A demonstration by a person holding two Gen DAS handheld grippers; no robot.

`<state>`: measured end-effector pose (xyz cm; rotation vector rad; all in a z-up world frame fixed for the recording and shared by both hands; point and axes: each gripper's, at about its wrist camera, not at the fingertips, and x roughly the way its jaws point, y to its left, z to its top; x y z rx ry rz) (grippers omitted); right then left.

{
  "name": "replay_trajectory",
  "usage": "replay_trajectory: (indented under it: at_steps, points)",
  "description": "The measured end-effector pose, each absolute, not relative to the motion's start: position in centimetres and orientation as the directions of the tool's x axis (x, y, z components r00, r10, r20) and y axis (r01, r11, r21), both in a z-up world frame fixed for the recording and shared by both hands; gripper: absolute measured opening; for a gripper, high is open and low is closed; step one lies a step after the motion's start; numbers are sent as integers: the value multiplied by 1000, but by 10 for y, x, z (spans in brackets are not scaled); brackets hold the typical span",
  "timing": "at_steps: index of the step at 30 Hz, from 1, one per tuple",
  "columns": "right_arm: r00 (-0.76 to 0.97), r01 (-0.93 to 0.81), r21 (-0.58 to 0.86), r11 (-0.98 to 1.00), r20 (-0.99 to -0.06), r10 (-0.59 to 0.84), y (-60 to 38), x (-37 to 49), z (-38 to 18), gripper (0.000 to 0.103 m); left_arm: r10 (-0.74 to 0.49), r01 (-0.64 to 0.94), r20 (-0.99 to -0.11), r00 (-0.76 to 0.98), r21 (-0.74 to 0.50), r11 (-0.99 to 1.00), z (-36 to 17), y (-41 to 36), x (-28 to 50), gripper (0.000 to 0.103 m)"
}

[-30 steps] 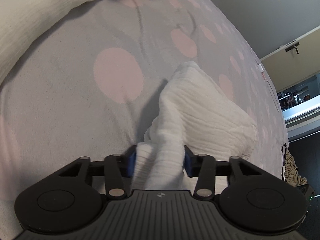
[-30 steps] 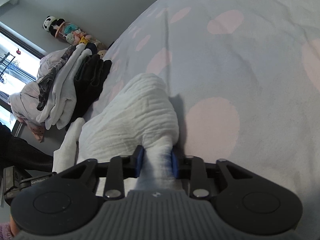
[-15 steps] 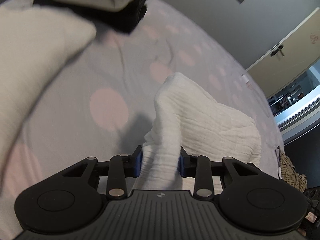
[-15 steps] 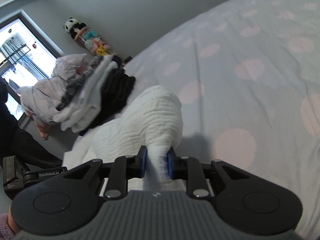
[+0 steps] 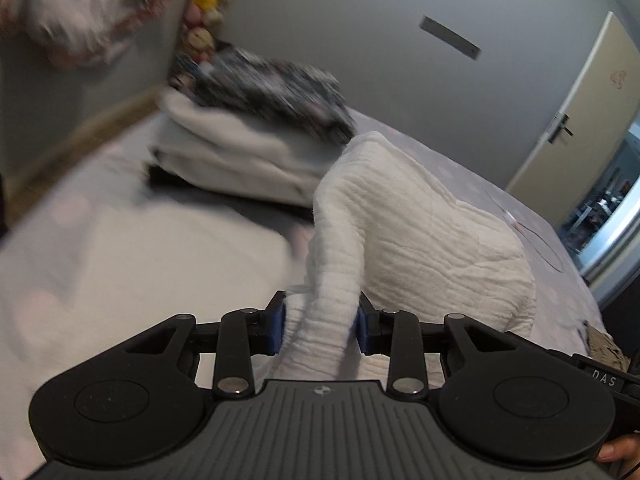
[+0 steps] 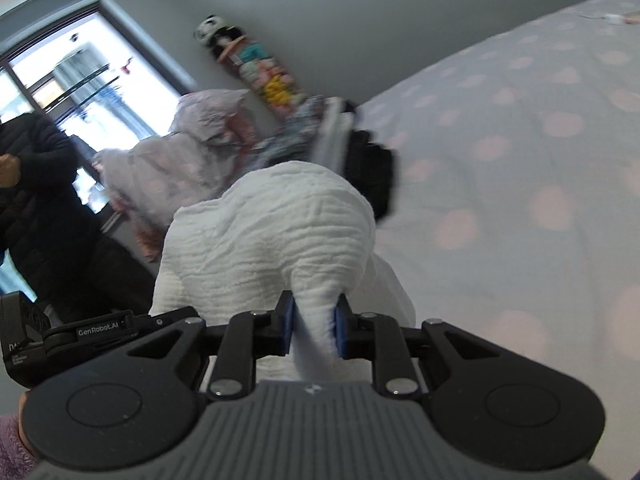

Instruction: Fold clothes

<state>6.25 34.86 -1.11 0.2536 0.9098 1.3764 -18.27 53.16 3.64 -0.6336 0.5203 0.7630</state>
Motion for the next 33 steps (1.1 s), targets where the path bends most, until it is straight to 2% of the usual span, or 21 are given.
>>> replay_trajectory:
  at_steps: [5,9,18,28,31,32,33]
  points:
    - [-171,-738,659,148,-394,903,404,17,9,23,530,-804,-640,556,-253,538,73,563,-233,39]
    - [-221,-748,651,131,-430,875,445,-12,3,22,543,-836,-679,494,-198,512,72,592,-254,39]
    - [-204,-813,554,179,-559,804,513,-20,-46,22,489,-852,-750,446,-188,488,1,661,-239,39]
    - [-236,-801,552,233,-648,724,577,13,-111,23,411,-864,-824,389,-172,473,-75,720,-218,40]
    - [-284,-769,594,235,-647,708,585,23,-124,32,404,-865,-835,374,-157,477,-84,723,-216,41]
    - [-304,-749,620,233,-633,712,584,29,-125,37,405,-863,-835,373,-151,482,-85,722,-216,41]
    - [-322,-725,649,232,-616,719,582,35,-126,47,408,-861,-833,373,-147,486,-85,721,-216,41]
